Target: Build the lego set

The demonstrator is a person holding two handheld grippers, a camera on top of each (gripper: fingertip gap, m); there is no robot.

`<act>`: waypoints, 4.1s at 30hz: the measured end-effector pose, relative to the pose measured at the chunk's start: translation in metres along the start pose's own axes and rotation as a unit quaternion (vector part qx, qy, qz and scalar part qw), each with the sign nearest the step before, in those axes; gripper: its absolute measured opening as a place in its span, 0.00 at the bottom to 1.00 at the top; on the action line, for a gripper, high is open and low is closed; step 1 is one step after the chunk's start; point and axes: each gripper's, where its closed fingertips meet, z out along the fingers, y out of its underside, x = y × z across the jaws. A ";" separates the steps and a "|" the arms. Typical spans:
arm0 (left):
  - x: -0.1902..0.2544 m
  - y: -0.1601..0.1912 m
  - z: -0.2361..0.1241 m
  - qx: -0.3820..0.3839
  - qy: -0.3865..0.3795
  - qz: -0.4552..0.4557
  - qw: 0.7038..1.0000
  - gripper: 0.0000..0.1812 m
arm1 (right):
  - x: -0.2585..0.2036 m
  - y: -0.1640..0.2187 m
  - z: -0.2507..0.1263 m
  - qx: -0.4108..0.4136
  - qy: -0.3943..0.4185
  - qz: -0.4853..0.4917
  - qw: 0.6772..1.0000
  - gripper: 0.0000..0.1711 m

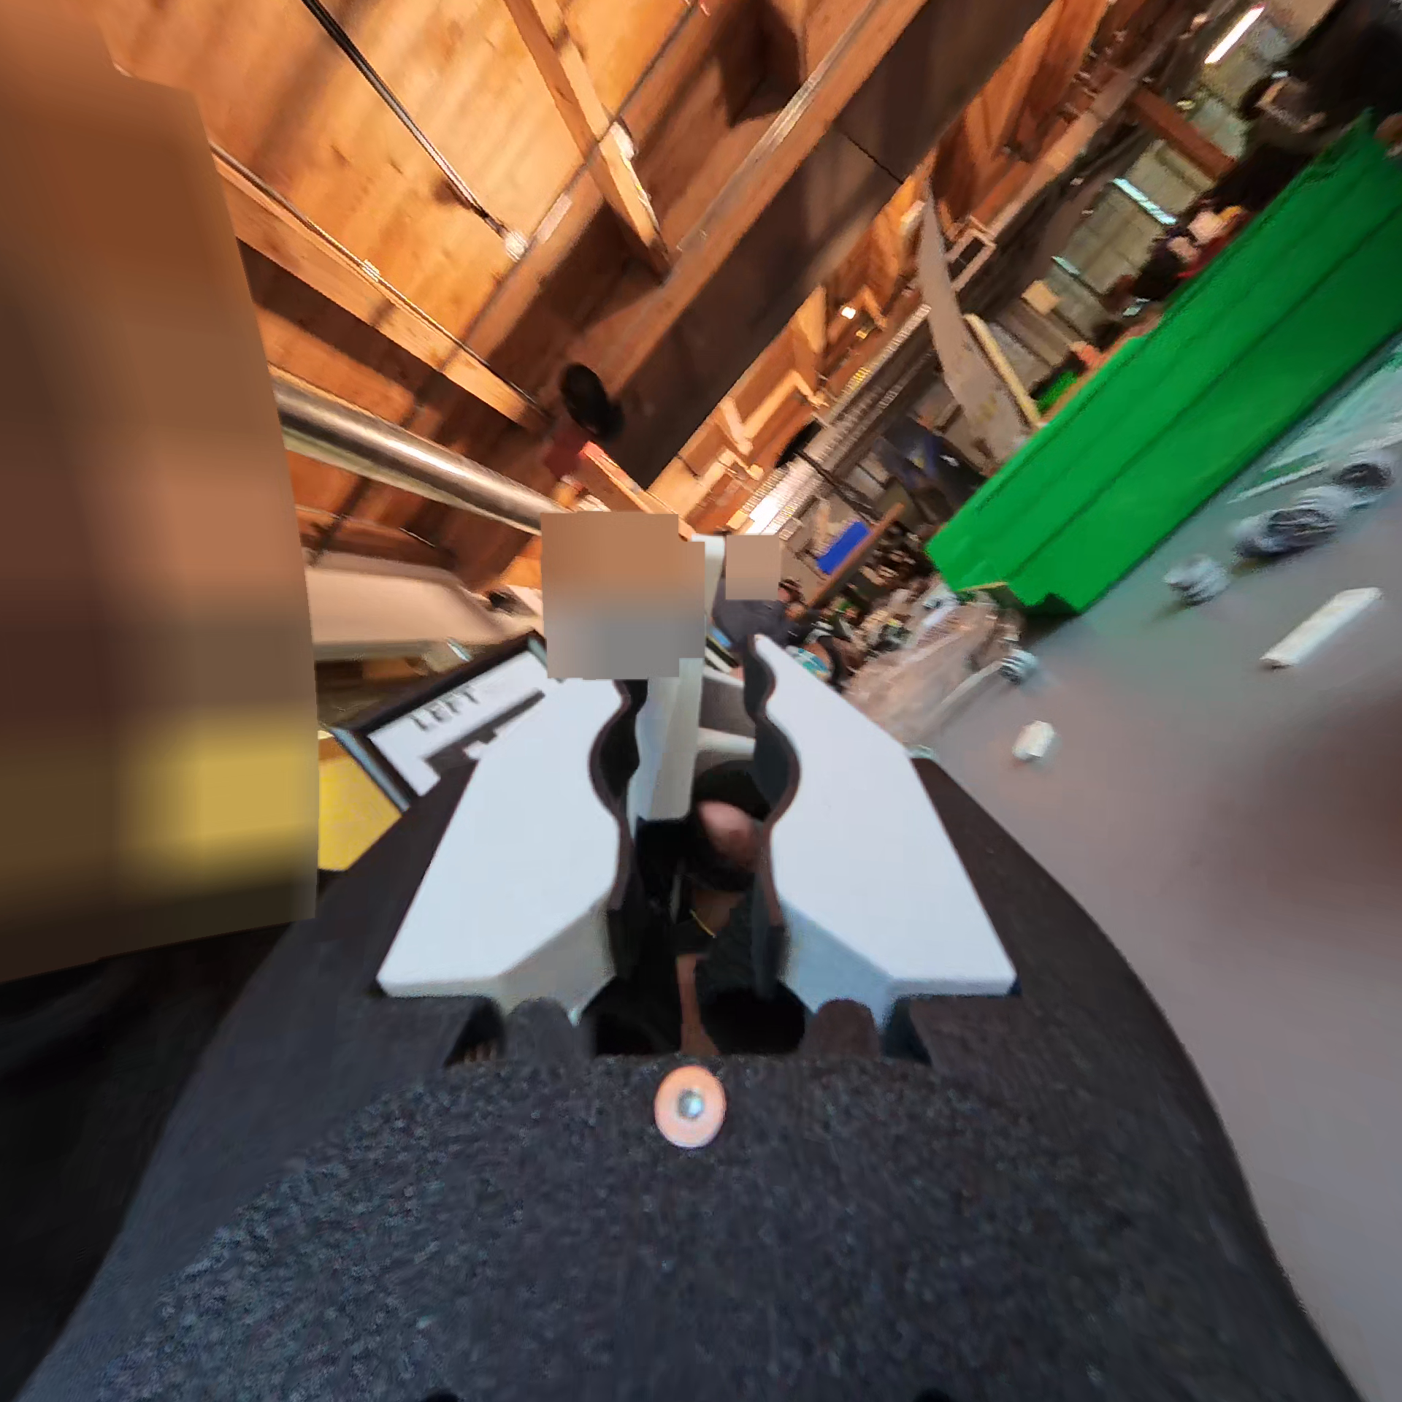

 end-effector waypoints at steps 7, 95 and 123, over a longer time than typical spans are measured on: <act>0.005 0.023 0.015 -0.042 0.093 -0.169 0.980 0.03 | 0.004 -0.013 -0.053 -0.123 0.098 -0.144 0.977 0.18; -0.122 0.180 0.090 -0.140 0.001 -0.650 0.747 0.03 | 0.075 -0.169 -0.213 -0.100 0.423 -0.457 0.776 0.07; -0.120 0.184 0.090 -0.140 0.004 -0.670 0.729 0.03 | 0.076 -0.168 -0.212 -0.101 0.420 -0.453 0.780 0.06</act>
